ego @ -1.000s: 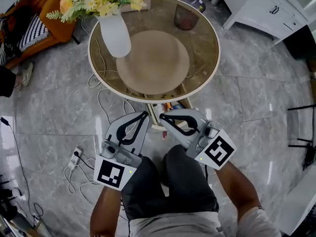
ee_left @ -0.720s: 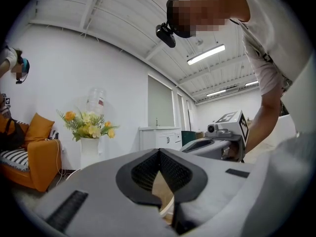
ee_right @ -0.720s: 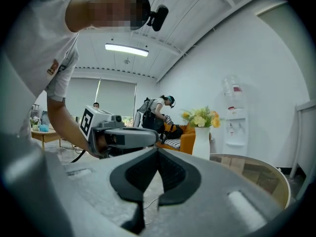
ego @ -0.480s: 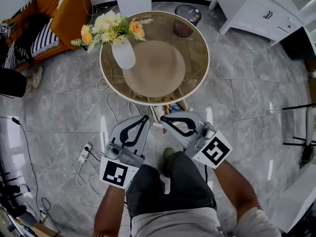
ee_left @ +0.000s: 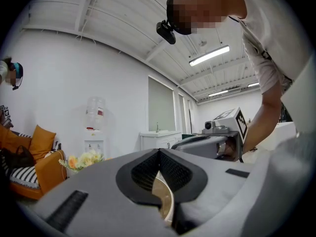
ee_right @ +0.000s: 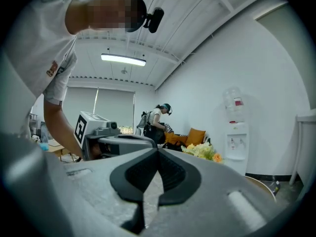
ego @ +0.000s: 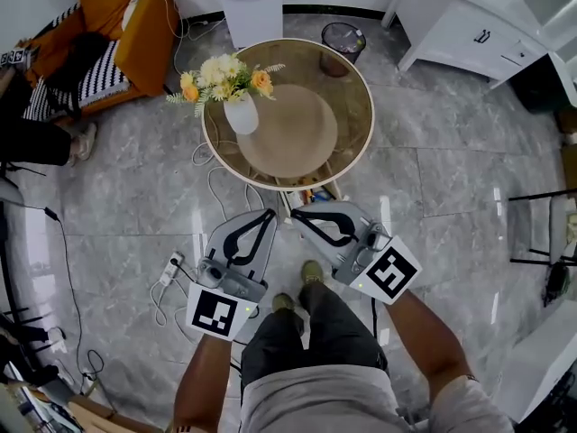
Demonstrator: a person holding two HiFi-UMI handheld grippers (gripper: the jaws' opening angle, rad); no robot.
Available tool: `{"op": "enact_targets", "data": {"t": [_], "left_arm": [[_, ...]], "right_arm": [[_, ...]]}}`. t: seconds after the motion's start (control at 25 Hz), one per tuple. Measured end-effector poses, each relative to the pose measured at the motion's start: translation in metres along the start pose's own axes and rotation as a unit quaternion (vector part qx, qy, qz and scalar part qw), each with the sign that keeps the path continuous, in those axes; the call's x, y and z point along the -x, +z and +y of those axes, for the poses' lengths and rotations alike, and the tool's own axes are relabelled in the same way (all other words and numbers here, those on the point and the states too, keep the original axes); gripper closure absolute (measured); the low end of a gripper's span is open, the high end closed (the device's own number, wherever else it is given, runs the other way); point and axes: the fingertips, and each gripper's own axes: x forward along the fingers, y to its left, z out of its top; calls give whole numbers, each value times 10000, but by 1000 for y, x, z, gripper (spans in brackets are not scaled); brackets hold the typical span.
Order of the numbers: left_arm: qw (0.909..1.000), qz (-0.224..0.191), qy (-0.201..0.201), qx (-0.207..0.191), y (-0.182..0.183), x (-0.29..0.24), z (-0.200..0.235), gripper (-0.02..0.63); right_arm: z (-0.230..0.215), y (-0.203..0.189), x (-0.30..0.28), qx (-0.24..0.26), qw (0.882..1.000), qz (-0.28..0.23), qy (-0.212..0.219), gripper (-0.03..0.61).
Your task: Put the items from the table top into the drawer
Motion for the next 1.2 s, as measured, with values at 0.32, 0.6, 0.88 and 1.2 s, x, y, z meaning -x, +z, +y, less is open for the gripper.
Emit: {"op": "enact_targets", "data": {"t": [0.32,0.6,0.88,1.2], "left_arm": [[10000,-3,-3,-32,60,16,-13,614],[10000,21,-21,-46,90,34,-23,614],[10000,-27,-56,13,105,50,-40,614],[9997,-177,-146,71,118,67,-63,614]], "right_arm": [[21,61,12,-37,9999,-127,32,578],[32,90,25,-83,9998,-153,-21,579],[44,104,44,7,9996,-158,-223,580],[67,112,70,152,9988,-164,-432,580]]}}
